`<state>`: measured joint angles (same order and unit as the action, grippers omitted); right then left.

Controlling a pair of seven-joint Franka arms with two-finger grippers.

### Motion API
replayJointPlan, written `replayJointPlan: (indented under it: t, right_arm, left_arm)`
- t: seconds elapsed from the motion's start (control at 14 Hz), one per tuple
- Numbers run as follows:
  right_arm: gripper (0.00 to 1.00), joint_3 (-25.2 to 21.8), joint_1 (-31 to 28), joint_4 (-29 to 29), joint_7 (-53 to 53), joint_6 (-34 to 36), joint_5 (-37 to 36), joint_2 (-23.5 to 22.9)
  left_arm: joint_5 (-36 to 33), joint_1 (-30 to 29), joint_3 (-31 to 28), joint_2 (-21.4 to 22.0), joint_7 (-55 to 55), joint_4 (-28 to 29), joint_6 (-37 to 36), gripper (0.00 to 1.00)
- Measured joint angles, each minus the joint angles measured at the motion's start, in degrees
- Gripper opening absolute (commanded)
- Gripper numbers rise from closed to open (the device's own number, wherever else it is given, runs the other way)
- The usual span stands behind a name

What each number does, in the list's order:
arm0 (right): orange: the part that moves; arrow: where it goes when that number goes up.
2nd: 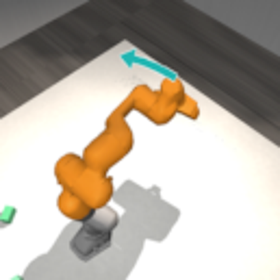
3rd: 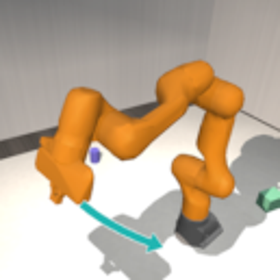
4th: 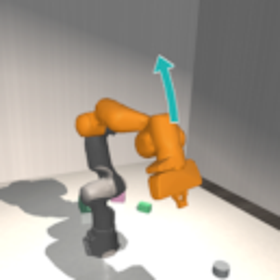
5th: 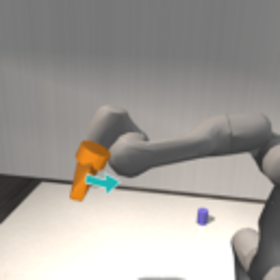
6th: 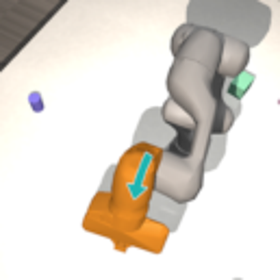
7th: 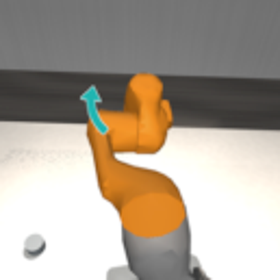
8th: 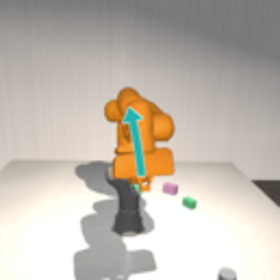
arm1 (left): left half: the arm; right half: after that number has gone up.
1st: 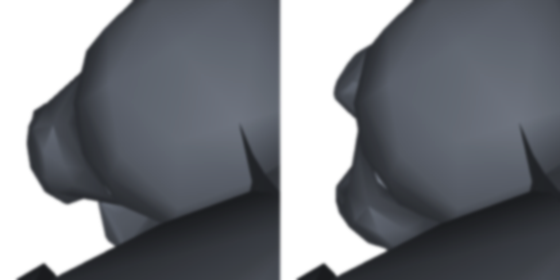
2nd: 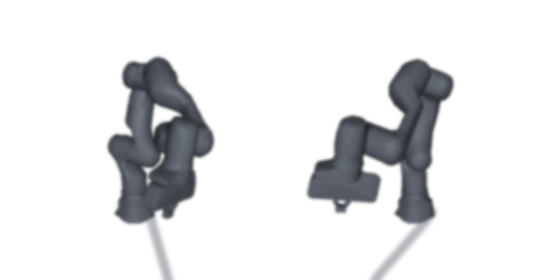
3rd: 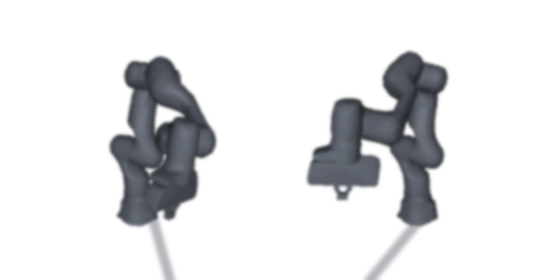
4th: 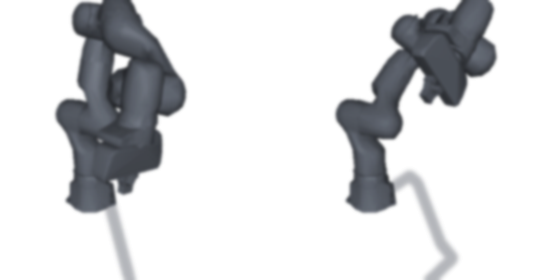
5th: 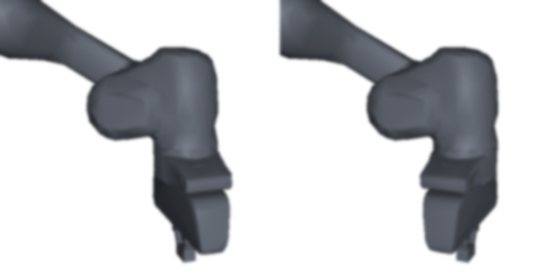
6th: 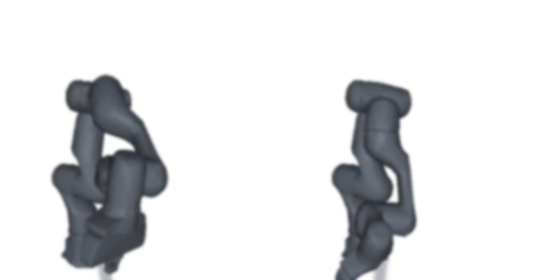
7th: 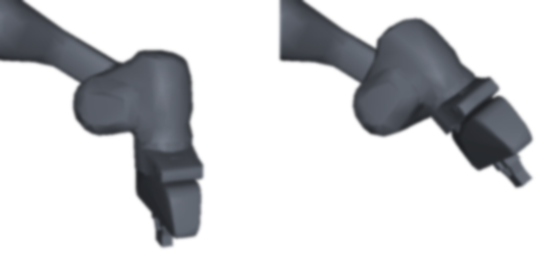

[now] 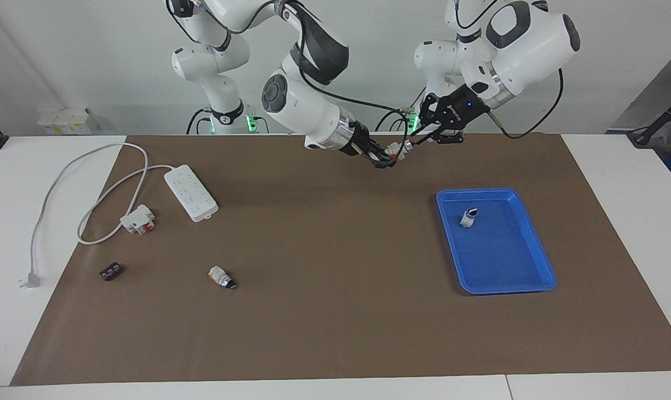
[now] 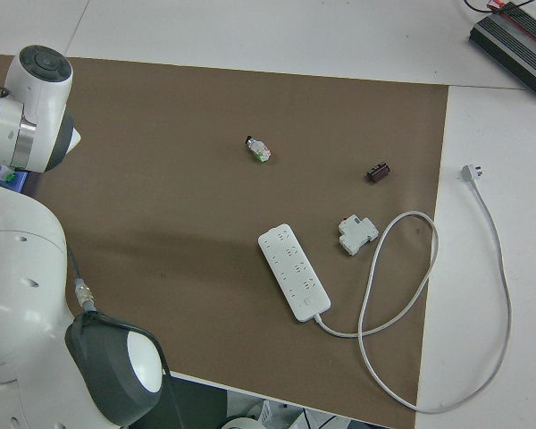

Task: Turn and place switch with both arms

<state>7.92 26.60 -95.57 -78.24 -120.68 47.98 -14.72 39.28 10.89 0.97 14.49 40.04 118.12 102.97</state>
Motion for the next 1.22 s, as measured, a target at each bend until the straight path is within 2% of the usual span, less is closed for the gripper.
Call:
replayJointPlan:
  t: [1.22]
  right_arm:
    - [0.00,-0.21,-1.39,0.21,1.21,-0.11,0.00,0.00]
  left_arm:
    - [4.74,0.04,0.33,-1.31,0.20,0.17,5.43,0.25]
